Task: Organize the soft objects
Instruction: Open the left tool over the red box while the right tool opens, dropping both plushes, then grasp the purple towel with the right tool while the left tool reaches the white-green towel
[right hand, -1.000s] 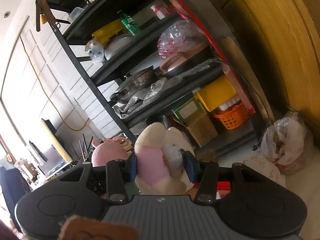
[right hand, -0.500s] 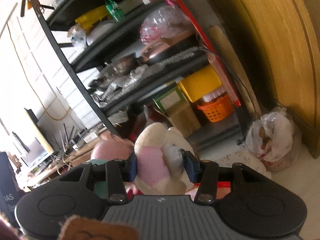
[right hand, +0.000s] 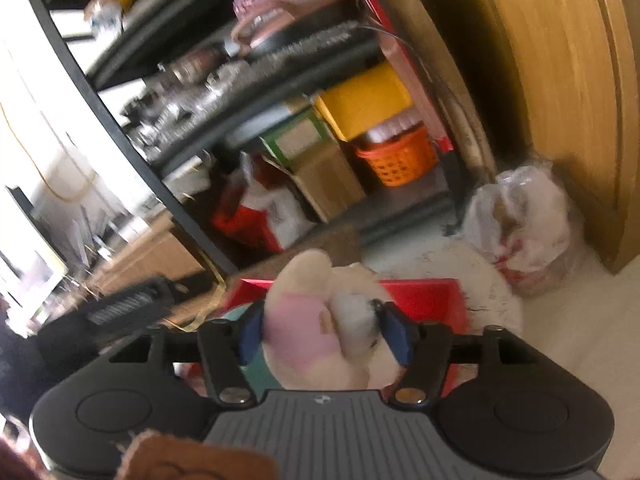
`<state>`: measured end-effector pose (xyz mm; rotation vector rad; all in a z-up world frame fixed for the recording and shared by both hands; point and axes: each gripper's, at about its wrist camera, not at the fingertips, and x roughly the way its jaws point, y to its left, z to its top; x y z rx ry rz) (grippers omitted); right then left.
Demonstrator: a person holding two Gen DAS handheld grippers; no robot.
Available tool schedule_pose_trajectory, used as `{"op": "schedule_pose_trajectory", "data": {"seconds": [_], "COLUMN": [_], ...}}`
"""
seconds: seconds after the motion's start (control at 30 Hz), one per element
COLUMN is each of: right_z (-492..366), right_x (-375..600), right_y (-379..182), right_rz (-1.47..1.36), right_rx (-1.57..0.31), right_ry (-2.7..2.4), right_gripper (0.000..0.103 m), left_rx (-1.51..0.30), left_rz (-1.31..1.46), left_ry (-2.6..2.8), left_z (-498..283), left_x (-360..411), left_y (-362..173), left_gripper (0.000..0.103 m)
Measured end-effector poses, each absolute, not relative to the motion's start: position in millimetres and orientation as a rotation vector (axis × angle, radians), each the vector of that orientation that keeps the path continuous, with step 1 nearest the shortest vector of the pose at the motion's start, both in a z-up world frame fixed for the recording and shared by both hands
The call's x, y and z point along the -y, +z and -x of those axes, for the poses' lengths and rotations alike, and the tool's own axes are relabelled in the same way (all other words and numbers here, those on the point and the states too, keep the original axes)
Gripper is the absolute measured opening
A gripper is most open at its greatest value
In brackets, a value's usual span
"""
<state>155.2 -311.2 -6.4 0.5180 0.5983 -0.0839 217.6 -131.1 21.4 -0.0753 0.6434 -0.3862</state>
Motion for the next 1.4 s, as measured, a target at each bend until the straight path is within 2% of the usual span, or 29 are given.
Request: {"op": "schedule_pose_trajectory", "data": {"seconds": [0.27,0.53,0.87,1.1,1.4], "right_z": [-158.7,-177.6,-160.0,-132.7,-109.9], "right_x": [315.4,285.3,303.7,297.7,251.9], "right_y": [-11.2,-16.8,-30.6,-18.1,-29.0], "right_rz": [-0.640,-0.649,-0.734,-0.684,-0.532], "right_rx": [-0.618,-0.661,-0.729,-0.735,-0.874], "right_ry": [-0.045,-0.013,-0.083,-0.053,0.105], "right_gripper": [0.042,0.042,0.042,0.042,0.043], "left_rx": [-0.629,-0.642,-0.644,-0.709,-0.785], "left_rz": [0.053,0.074,0.045,0.024,0.049], "left_ry": [-0.397,-0.372,-0.382,-0.371,-0.330], "left_z": [-191.7,-187.1,-178.0,-154.5,-131.6], "left_x": [121.9,93.3,89.1,80.6,53.5], "left_y": [41.8,48.0,48.4,31.5,15.9], "left_gripper": [0.080,0.080,0.080,0.081,0.081]}}
